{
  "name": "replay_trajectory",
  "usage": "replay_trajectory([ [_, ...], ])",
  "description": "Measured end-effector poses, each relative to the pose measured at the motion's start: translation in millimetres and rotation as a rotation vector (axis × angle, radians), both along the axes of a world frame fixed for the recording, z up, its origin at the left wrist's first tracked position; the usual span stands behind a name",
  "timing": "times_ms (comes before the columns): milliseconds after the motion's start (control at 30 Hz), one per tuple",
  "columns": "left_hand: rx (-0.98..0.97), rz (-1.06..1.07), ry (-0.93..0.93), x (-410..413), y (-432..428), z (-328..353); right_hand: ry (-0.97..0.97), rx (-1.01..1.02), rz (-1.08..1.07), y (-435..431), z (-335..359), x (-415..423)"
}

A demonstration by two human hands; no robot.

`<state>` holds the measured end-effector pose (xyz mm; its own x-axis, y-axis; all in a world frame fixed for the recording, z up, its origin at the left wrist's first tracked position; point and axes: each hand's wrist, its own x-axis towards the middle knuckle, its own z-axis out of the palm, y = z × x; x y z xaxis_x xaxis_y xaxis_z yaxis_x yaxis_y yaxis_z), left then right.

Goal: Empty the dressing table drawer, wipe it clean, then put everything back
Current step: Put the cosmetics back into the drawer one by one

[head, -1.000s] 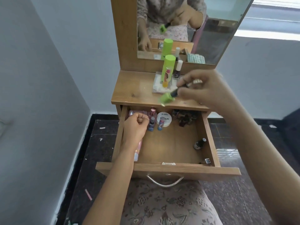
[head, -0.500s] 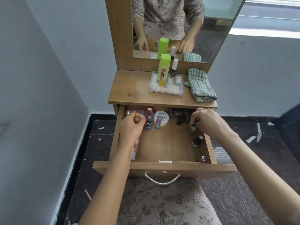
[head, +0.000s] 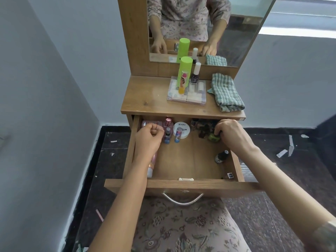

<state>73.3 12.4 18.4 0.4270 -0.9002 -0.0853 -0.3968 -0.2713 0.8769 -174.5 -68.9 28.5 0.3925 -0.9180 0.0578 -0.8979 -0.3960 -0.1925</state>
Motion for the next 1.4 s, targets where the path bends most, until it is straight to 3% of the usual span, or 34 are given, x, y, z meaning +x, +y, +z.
replay_trajectory([
  [467,0.006,-0.009,0.012,0,1,2,-0.066,-0.047,-0.005,3,-4,2],
  [700,0.007,-0.005,0.020,-1,2,6,0.002,-0.149,-0.067,17,6,11],
  [867,-0.002,-0.017,0.029,-1,2,7,-0.358,-0.370,-0.032,16,56,38],
  [1033,0.010,-0.015,0.024,-2,3,10,-0.711,-0.259,-0.119,-29,93,65],
  [1167,0.020,-0.010,0.024,-2,3,12,-0.729,-0.150,0.032,-52,103,94],
  [1400,0.031,-0.010,0.000,-1,3,13,-0.623,-0.165,0.034,-69,96,114],
])
